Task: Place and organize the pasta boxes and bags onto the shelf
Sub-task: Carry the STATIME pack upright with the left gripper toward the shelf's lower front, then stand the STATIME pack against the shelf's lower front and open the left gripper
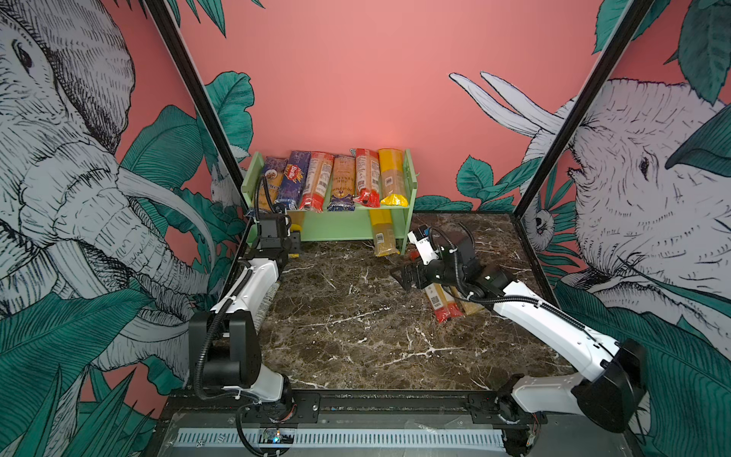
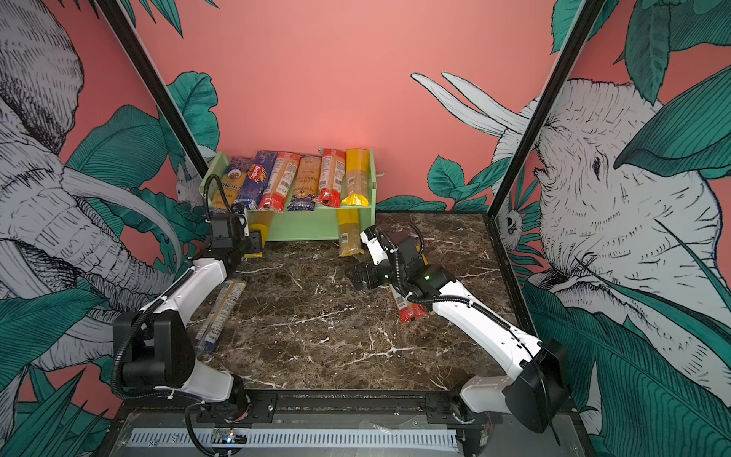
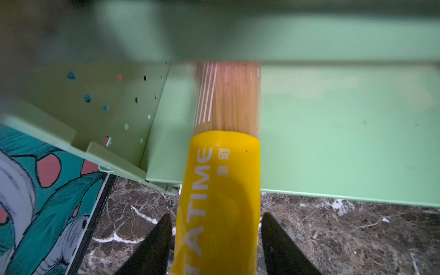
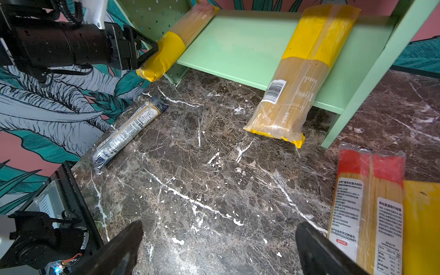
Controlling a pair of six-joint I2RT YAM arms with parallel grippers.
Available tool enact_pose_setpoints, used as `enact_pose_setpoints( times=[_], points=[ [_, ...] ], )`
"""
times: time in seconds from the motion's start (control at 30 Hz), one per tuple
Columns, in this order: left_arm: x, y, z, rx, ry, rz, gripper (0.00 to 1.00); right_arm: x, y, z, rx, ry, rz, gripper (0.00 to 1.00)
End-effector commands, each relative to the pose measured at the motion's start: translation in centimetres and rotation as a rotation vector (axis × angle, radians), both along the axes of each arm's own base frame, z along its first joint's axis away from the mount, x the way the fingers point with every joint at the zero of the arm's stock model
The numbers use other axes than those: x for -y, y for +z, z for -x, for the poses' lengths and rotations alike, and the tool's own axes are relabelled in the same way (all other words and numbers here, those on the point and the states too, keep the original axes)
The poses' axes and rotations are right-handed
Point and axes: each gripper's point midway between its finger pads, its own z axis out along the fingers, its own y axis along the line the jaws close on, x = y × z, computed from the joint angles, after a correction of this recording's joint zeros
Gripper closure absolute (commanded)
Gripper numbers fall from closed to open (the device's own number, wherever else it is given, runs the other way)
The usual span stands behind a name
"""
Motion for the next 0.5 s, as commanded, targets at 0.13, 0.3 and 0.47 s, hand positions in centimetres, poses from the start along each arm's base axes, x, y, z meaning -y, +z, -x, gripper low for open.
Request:
enact_pose_setpoints(
  times=[0.13,0.3,0.47],
  points=[
    [-0.8,3.2,1.3,0.080,0.046,0.011,0.40,-0.3,0.6,-0.3,0.017,0.012,-0.029,0.01],
    [-0.8,2.3,2.5,0.053,0.060,0.030,0.39,-0.1,0.7,0.0,0.019,0.016,-0.036,0.01],
    [-0.3,0.6,2.8,0.002,0.056,0.072,0.39,0.0,0.9,0.2,0.018,0.019,-0.048,0.01]
  ],
)
